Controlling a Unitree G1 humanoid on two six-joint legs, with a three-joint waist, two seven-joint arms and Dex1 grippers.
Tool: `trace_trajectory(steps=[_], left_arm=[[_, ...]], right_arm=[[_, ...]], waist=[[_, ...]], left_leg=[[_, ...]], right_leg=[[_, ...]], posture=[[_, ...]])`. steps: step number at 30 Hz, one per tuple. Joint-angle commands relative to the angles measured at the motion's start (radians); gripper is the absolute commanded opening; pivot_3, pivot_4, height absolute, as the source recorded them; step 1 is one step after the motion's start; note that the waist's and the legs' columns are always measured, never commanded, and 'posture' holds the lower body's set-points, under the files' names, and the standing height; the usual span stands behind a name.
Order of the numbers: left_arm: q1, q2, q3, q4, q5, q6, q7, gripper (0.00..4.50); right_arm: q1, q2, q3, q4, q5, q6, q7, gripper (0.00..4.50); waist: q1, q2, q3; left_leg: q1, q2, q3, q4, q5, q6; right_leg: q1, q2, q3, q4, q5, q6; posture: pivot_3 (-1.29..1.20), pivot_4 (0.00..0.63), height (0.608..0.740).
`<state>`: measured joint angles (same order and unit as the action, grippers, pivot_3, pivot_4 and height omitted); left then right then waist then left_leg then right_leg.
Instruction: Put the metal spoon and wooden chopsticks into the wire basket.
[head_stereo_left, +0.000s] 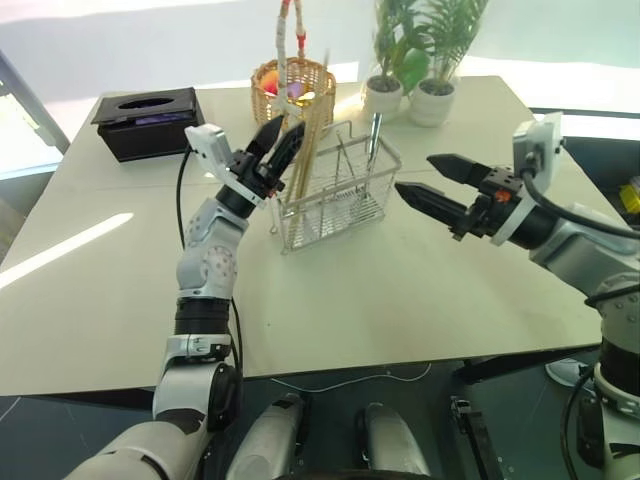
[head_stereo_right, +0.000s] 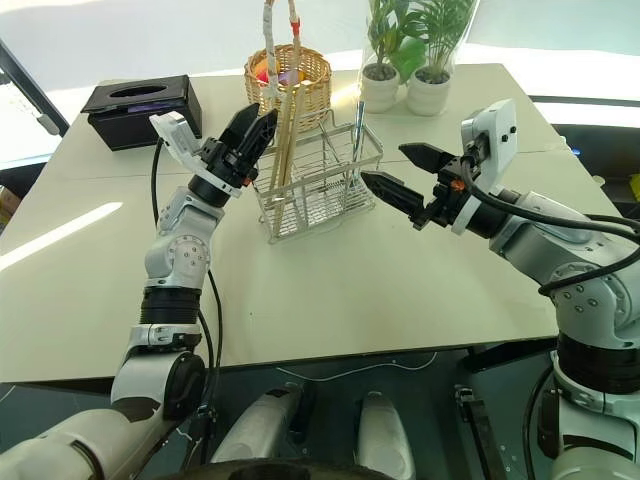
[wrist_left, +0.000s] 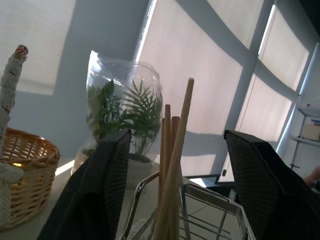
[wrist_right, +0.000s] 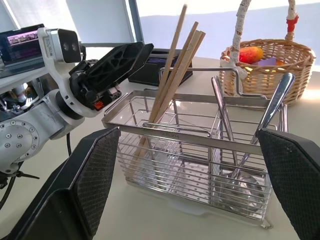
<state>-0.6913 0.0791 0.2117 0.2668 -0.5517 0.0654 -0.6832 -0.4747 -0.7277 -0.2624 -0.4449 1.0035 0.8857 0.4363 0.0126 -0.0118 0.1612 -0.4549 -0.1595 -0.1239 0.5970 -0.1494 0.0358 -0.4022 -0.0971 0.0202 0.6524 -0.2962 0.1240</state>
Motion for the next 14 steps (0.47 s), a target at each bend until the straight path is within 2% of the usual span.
trace_trajectory(steps=[1,10,14], left_arm=[[-0.001,0.009,-0.003,-0.044,0.007,-0.023,0.015,4.47],[-0.090,0.055,0.044,-0.133,-0.048,0.067,0.155,4.47],[-0.094,0.107,0.055,-0.184,0.005,0.129,0.292,4.47]], right_arm=[[-0.030,0.001,-0.021,-0.006,-0.003,-0.027,0.012,4.50],[-0.031,0.017,-0.011,0.025,-0.061,-0.062,0.019,4.50],[-0.027,0.038,0.006,0.063,-0.150,-0.121,0.008,4.50]], waist=[[0.000,0.000,0.000],[0.000,0.000,0.000],[-0.001,0.000,0.000]], left_leg=[[0.000,0.000,0.000,0.000,0.000,0.000],[0.000,0.000,0.000,0.000,0.000,0.000],[0.000,0.000,0.000,0.000,0.000,0.000]], right_leg=[[0.000,0.000,0.000,0.000,0.000,0.000],[0.000,0.000,0.000,0.001,0.000,0.000],[0.000,0.000,0.000,0.001,0.000,0.000]], posture=[[0.00,0.150,0.740],[0.00,0.150,0.740],[0.00,0.150,0.740]])
